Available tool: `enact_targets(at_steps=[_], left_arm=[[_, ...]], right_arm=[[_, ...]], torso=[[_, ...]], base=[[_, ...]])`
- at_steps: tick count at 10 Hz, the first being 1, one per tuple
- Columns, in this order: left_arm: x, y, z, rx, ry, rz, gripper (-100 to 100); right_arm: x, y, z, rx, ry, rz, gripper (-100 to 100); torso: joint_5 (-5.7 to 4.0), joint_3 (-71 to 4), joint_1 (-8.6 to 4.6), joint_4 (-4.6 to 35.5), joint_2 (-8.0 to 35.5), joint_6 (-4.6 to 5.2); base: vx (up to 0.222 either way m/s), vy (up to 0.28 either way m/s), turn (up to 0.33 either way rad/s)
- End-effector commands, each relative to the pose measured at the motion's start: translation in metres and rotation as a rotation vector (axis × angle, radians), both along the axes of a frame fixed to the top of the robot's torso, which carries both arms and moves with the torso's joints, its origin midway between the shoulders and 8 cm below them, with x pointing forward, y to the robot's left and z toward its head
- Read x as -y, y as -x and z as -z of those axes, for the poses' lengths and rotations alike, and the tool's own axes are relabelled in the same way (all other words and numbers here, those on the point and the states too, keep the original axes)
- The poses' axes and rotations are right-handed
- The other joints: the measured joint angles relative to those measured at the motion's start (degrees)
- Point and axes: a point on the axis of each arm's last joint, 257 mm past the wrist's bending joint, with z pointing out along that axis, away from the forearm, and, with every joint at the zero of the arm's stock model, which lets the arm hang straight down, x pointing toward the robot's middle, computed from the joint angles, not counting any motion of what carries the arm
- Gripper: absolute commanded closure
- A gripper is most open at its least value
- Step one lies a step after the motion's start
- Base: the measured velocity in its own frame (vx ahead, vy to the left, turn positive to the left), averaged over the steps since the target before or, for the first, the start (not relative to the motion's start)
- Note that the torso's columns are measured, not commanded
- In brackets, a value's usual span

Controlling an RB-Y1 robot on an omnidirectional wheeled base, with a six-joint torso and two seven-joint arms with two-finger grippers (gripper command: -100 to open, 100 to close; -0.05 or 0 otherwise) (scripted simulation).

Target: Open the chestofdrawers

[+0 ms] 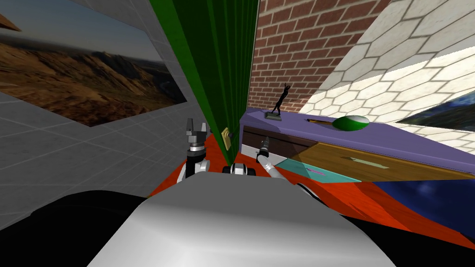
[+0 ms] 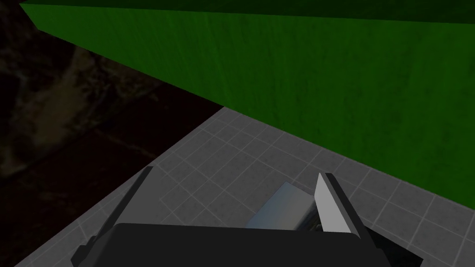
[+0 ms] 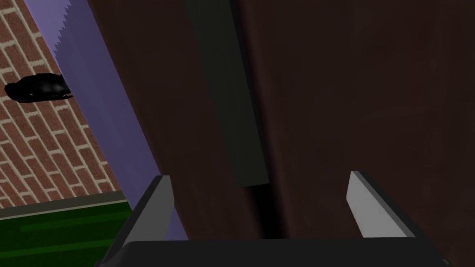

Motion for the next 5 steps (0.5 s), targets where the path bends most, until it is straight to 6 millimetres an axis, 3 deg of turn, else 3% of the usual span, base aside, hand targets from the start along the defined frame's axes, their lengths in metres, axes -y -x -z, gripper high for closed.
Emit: enact_targets(at_steps=[1,3,4,5], left_arm=[[0.0,0.0,0.0,0.0,0.0,0.0,0],[0.0,0.0,0.0,0.0,0.0,0.0,0],[0.0,0.0,0.0,0.0,0.0,0.0,0],[0.0,0.0,0.0,0.0,0.0,0.0,0]], right_arm=[[0.028,0.006,0.006,-0.008,-0.002,0.029,100],[0.078,0.021,0.015,-0.023,-0.009,0.088,100],[0.083,0.021,0.013,-0.02,-0.005,0.089,100],[0.111,0.029,0.015,-0.023,-0.006,0.119,100]], torso=[[-0.01,-0.07,-0.01,-0.03,-0.11,0.0],[0.1,0.02,0.41,0.0,0.06,-0.06],[0.09,0.04,0.25,0.03,0.08,-0.01],[-0.02,-0.09,-0.08,-0.05,-0.16,0.05]], base=[[-0.043,0.053,0.155],[-0.149,0.146,0.344],[-0.118,0.099,0.076],[-0.093,0.11,0.176]])
